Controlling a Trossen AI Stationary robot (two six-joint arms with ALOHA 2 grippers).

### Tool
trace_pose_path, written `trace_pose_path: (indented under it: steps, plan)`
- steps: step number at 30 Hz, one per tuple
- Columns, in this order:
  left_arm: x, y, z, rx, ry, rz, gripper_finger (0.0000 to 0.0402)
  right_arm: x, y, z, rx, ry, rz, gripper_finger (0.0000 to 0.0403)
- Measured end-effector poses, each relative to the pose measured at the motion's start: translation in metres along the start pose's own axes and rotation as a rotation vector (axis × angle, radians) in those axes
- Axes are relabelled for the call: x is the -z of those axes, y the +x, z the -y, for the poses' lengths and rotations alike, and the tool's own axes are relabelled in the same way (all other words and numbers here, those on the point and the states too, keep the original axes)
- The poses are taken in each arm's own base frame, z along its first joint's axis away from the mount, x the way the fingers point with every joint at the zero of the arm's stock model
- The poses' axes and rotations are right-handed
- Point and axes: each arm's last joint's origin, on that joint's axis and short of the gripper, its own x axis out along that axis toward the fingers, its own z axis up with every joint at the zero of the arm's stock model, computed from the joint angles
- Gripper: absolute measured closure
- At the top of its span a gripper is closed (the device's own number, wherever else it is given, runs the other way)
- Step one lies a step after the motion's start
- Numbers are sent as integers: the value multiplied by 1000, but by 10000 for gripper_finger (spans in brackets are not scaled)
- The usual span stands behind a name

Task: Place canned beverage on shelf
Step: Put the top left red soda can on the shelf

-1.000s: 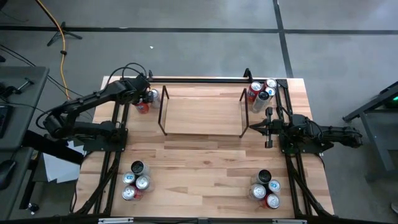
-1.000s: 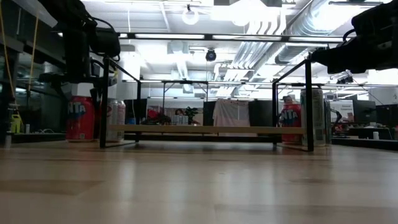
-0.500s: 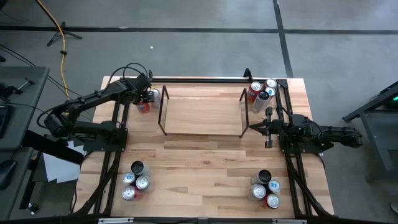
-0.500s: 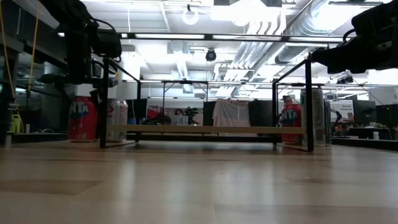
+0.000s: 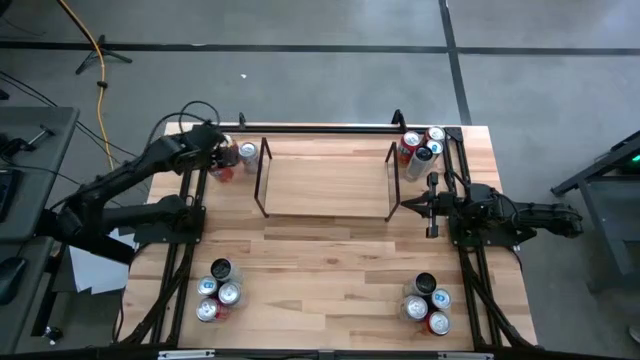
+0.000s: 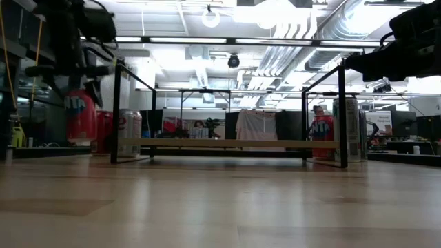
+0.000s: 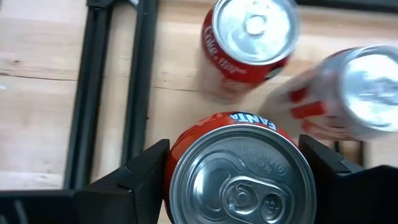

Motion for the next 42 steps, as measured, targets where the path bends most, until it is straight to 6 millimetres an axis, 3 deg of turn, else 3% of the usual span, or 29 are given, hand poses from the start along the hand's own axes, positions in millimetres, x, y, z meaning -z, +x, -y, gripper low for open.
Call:
trace_pose_path:
  steps: [5,10,15,18,25,33,37,42]
  plan:
    - [-8,-35,-7,142,-3,88,171,0,0,0,0,0,0,402]
    - [-28,-78,-5,258,22,217,171,0,0,0,0,0,-1,402]
    - [-51,-116,11,394,66,349,171,0,0,0,0,0,0,402]
    - [-63,-127,29,439,132,374,171,0,0,0,0,0,0,402]
    - [-78,-127,99,483,378,321,171,0,0,0,0,0,0,402]
    - [-76,-116,178,459,785,268,171,0,0,0,0,0,-1,402]
    - [-73,-99,195,415,939,177,171,0,0,0,0,0,0,402]
    - [-69,-74,201,416,1099,31,169,0,0,0,0,0,0,402]
